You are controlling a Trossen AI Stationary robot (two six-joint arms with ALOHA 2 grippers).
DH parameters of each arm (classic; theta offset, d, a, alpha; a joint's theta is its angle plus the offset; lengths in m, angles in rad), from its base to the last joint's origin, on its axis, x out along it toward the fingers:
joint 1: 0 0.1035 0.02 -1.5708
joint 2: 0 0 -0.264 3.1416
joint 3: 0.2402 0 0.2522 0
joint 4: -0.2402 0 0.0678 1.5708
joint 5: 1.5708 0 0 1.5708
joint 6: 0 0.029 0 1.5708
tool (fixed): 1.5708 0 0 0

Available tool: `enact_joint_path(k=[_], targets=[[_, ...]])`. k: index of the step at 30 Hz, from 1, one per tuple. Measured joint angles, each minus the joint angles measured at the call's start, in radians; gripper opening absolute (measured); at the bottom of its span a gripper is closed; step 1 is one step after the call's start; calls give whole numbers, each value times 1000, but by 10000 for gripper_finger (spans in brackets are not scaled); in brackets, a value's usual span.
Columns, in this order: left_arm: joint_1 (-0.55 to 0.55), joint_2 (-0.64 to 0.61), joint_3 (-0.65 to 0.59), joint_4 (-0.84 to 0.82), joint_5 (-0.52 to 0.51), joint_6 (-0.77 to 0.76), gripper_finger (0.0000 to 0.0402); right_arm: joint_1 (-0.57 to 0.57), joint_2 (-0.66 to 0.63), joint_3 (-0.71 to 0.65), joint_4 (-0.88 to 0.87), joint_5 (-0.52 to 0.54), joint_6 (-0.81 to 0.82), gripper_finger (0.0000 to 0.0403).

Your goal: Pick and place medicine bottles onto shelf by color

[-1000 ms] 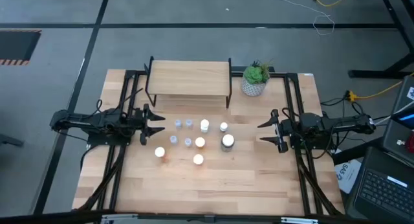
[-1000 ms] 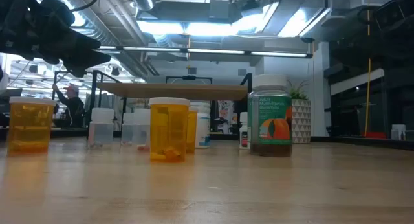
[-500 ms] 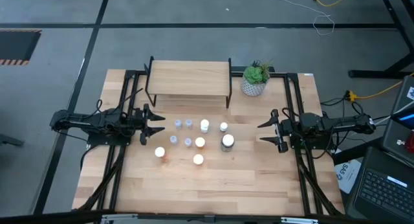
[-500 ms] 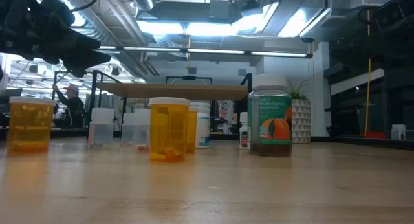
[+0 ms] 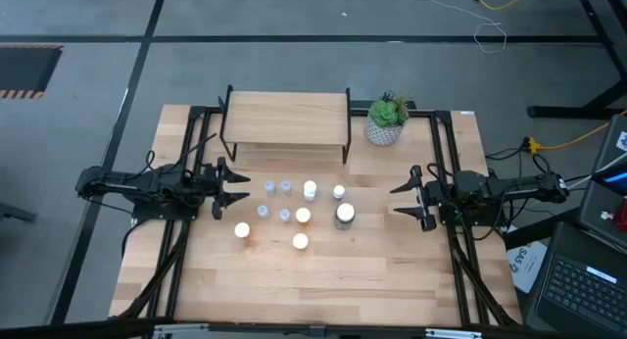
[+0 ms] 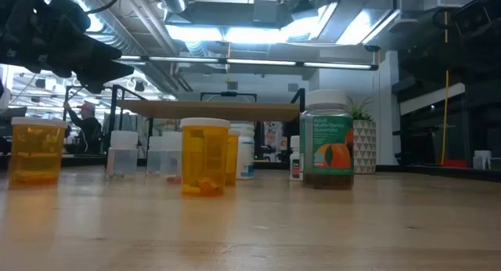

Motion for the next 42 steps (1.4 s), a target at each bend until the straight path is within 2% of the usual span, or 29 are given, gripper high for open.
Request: enact_joint_path(k=[10, 16, 23, 28, 38, 42], targets=[[0, 0, 0, 0, 0, 0, 219, 0, 0, 0, 92, 3, -26, 248], [0, 0, 0, 0, 0, 0, 219, 0, 0, 4, 211, 91, 41, 248], [0, 0, -1, 90, -13, 24, 219, 0, 80, 102, 208, 105, 77, 248], [0, 0, -1, 153, -13, 24, 219, 0, 253, 273, 134, 105, 84, 248], [0, 0, -1, 153, -11, 24, 219, 0, 806, 724, -336, 94, 133, 248], [0, 0, -1, 153, -11, 24, 219, 0, 994, 879, -445, 10, 101, 248]])
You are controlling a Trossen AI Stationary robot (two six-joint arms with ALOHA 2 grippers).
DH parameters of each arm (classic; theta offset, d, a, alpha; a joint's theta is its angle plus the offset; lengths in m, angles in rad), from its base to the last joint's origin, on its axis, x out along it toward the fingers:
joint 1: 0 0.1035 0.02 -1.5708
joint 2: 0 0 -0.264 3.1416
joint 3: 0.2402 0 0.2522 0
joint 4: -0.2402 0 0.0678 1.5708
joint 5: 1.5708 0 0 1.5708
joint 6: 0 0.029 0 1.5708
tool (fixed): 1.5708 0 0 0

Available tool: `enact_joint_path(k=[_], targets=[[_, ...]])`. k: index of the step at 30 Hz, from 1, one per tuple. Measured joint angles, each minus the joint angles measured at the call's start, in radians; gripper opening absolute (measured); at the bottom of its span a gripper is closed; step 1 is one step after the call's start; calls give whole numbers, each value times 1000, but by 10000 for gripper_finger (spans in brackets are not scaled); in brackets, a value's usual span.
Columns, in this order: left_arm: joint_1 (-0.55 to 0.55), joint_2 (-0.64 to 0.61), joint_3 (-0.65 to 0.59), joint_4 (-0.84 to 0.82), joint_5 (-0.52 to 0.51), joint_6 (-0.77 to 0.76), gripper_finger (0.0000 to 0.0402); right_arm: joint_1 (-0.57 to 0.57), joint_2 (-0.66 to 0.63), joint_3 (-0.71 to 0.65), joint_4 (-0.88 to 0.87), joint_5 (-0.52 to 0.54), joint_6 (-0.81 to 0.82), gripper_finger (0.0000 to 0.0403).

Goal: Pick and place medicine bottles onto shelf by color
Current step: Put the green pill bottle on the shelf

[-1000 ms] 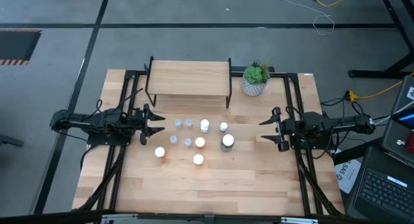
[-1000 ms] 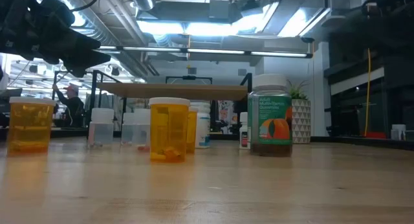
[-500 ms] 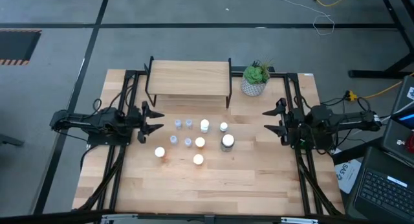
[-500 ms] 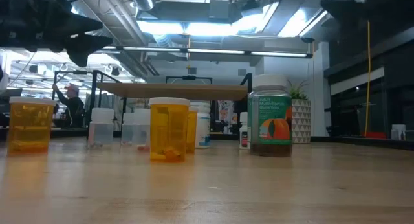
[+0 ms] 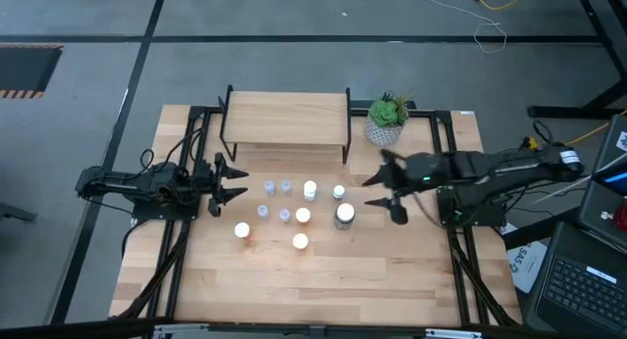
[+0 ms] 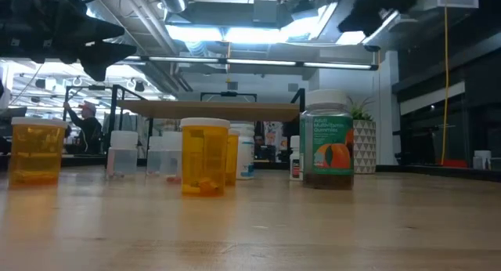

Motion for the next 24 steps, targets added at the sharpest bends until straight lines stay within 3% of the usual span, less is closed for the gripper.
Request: enact_joint_path(k=[9, 12, 15, 24], targets=[[0, 0, 0, 1, 0, 0, 219, 0, 267, 222, -26, -35, -231, 248], [0, 0, 0, 1, 0, 0, 219, 0, 316, 259, -24, -33, -165, 248], [0, 0, 0, 1, 0, 0, 219, 0, 356, 280, -39, 36, -60, 248], [0, 0, 0, 1, 0, 0, 219, -1, 388, 303, -256, 72, 33, 248]])
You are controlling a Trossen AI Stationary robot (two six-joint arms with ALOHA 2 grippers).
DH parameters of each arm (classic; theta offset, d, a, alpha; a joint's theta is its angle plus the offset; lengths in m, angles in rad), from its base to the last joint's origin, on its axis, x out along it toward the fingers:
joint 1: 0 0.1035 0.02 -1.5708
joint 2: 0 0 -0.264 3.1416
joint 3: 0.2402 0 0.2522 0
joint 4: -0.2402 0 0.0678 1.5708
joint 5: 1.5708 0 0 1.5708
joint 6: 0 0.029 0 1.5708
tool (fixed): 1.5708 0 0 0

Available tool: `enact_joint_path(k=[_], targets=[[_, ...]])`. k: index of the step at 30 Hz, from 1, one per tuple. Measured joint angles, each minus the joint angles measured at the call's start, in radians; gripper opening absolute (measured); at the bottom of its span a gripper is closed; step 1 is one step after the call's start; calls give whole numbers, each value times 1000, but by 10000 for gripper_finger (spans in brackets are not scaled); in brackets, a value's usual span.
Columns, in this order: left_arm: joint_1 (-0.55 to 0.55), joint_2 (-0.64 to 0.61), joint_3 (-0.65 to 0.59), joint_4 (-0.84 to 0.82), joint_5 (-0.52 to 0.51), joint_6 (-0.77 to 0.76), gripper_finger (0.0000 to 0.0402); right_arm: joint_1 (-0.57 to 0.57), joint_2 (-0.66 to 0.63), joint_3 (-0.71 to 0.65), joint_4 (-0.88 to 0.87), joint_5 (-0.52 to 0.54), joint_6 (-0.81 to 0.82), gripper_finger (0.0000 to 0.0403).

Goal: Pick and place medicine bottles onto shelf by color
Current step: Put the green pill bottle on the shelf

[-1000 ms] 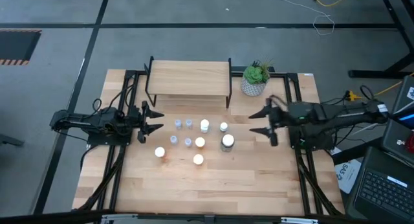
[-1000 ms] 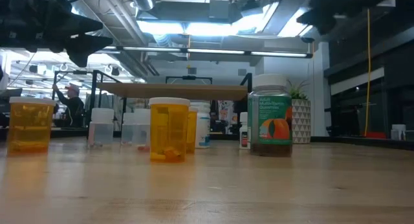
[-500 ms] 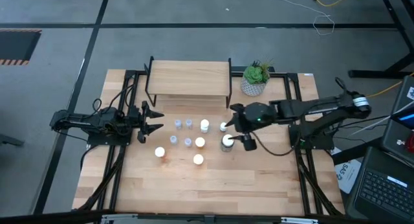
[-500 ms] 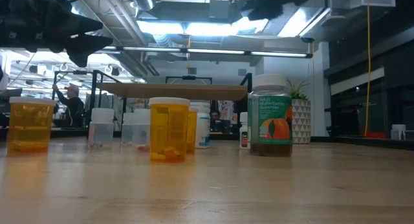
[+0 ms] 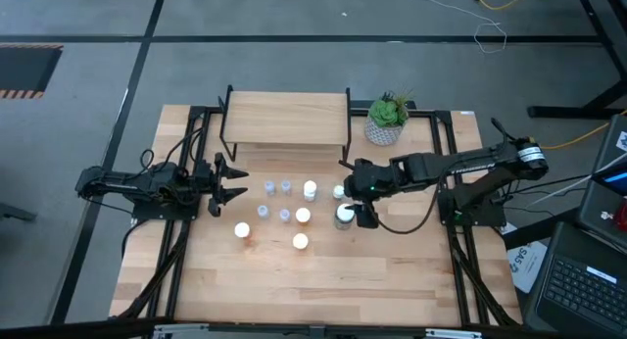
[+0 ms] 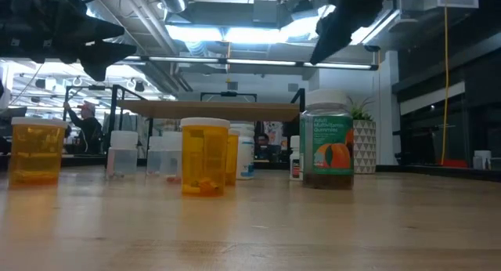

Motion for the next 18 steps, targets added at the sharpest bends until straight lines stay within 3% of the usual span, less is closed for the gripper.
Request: enact_joint_path(k=[18], targets=[[0, 0, 0, 0, 0, 0, 219, 16, 36, 1, -2, -38, 51, 248]])
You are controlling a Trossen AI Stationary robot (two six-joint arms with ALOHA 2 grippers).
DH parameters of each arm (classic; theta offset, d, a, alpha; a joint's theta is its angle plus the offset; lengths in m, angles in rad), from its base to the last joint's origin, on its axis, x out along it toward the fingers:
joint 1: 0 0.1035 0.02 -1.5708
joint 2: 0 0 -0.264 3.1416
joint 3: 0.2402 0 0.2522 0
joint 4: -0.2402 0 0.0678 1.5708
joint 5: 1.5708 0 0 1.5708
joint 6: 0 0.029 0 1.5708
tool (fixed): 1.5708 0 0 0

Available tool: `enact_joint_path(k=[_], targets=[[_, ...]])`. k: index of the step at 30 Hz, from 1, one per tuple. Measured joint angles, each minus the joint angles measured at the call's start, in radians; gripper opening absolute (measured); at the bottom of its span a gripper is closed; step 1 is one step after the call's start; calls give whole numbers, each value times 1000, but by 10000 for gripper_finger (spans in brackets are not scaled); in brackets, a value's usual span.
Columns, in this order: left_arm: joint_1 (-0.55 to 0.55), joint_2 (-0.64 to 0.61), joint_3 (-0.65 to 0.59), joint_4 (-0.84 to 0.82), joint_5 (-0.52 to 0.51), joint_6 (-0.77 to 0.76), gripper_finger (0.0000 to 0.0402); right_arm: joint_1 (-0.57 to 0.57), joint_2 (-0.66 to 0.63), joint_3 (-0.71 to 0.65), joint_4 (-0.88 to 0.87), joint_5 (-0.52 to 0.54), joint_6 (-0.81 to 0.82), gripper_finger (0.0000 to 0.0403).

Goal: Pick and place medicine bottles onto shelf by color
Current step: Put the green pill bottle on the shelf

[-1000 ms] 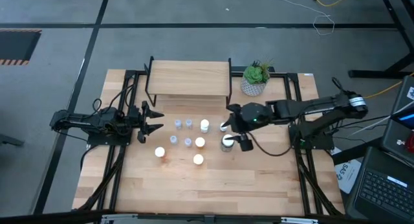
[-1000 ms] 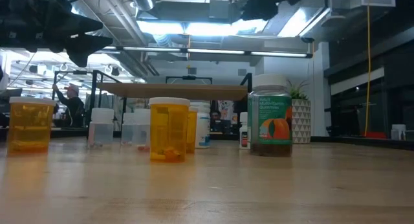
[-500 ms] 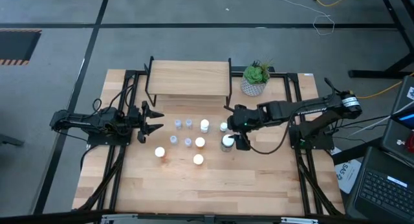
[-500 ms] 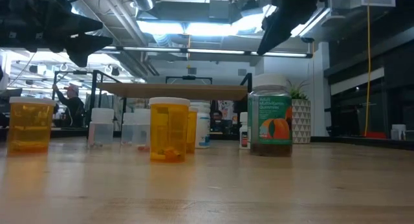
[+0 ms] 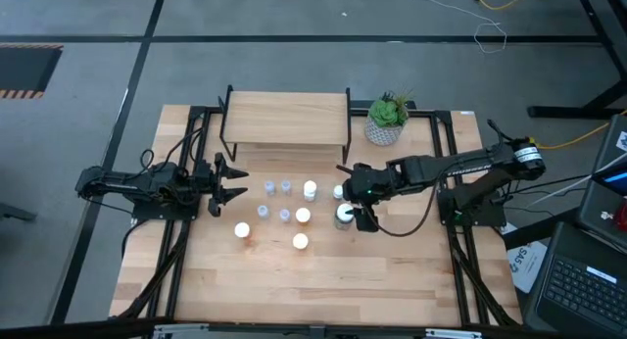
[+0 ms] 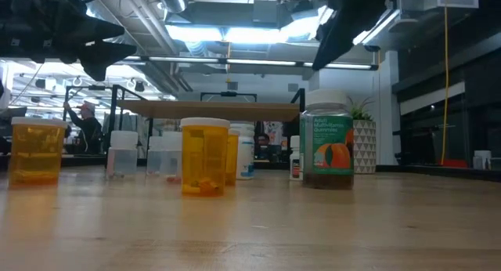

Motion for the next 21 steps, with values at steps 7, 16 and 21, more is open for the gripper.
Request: enact_joint_path(k=[7, 16, 21], targets=[[0, 0, 0, 0, 0, 0, 219, 8, 55, 0, -4, 3, 27, 248], [0, 0, 0, 0, 0, 0, 219, 29, 63, 0, 23, 4, 42, 300], [0, 0, 0, 0, 0, 0, 219, 33, 63, 0, 21, 8, 53, 344]])
